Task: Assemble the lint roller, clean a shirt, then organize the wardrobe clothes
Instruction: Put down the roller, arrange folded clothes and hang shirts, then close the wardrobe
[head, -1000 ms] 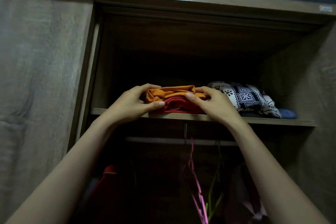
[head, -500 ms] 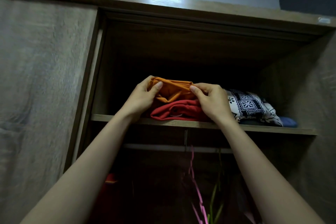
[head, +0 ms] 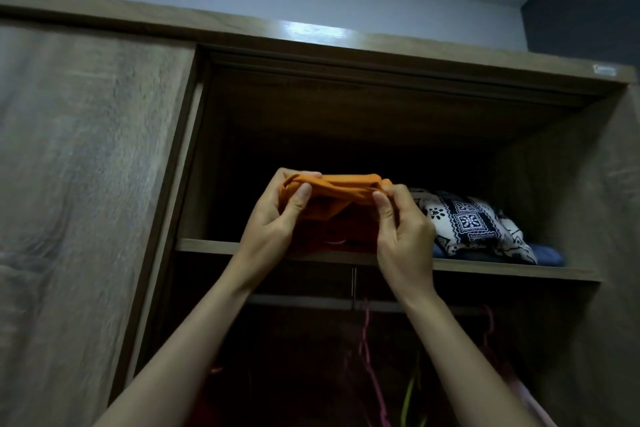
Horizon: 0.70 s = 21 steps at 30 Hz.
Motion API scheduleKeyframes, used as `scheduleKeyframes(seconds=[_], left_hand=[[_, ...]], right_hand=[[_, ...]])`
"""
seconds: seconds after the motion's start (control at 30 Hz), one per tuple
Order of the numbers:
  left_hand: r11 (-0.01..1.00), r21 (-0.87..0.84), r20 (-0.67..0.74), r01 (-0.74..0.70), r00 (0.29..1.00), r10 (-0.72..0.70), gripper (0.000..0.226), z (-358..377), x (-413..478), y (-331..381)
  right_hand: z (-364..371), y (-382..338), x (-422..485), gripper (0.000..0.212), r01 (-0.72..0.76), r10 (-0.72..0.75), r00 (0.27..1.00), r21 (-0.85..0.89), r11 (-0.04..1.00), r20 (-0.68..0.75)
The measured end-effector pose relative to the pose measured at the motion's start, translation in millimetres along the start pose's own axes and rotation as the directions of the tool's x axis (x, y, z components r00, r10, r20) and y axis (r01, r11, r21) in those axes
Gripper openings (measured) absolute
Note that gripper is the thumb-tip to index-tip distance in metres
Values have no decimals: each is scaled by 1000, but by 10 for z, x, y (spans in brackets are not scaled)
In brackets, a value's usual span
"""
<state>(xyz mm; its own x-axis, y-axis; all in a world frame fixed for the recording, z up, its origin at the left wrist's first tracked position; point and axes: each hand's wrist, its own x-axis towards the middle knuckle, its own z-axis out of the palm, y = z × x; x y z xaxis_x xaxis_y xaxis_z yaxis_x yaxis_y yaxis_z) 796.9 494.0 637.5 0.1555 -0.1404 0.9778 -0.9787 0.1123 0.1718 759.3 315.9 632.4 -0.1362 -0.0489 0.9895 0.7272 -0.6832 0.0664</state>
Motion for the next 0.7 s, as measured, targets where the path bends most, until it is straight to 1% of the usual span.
scheduleKeyframes(seconds=[0.03, 0.1, 0.2, 0.23, 0.27, 0.33, 0.37, 0.4, 0.43, 0.47, 0.5, 0.53, 0.57, 0.63, 0.7], left_hand=[[1000, -6, 13, 11, 1000, -11, 26, -4, -60, -5], [999, -18, 12, 44, 999, -44, 33, -8, -169, -17], [997, 41, -71, 61, 996, -58, 37, -1, -246, -10], [995, 45, -97, 89, 992, -85, 42, 9, -241, 19], [990, 24, -126, 139, 983, -135, 50, 18, -226, 73], [957, -33, -169, 289, 942, -290, 63, 3, -169, 179], [942, -20, -184, 336, 924, -334, 60, 0, -140, 217], [938, 13, -205, 347, 919, -337, 48, 2, -122, 228], [938, 81, -222, 337, 924, -313, 28, 3, -115, 231], [926, 145, -213, 349, 925, -315, 13, 7, -114, 245], [911, 189, -192, 368, 923, -333, 27, 14, -114, 240], [895, 182, -171, 407, 909, -379, 43, 18, -112, 246], [872, 151, -160, 465, 882, -443, 54, 2, -92, 256], [834, 73, -121, 547, 835, -537, 64, -63, -42, 296], [812, 25, -37, 583, 812, -582, 65, -136, 13, 320]], right_hand=[[-6, -28, -57, 16, -8, 8, 1000, 6, 1000, 0], [-12, -81, -152, 20, -80, 79, 997, 46, 996, 23], [-8, -171, -188, 35, -220, 216, 975, 107, 970, 48], [-12, -195, -159, 38, -261, 257, 965, 106, 960, 46], [-17, -209, -120, 39, -295, 293, 955, 85, 952, 44], [-25, -219, -36, 40, -357, 356, 933, 20, 934, 62], [-27, -222, -1, 39, -383, 382, 921, -10, 924, 76], [-22, -215, 30, 36, -408, 409, 908, -35, 912, 90], [-17, -215, 52, 32, -439, 441, 891, -42, 898, 108], [-16, -223, 67, 33, -472, 472, 872, -34, 881, 134], [-18, -225, 79, 38, -494, 491, 856, -21, 869, 164], [-27, -227, 90, 44, -505, 496, 845, -9, 863, 199], [-37, -223, 104, 50, -512, 496, 834, 2, 859, 242], [-57, -199, 130, 56, -526, 489, 808, 29, 850, 329], [-65, -177, 142, 54, -523, 470, 794, 40, 851, 385]])
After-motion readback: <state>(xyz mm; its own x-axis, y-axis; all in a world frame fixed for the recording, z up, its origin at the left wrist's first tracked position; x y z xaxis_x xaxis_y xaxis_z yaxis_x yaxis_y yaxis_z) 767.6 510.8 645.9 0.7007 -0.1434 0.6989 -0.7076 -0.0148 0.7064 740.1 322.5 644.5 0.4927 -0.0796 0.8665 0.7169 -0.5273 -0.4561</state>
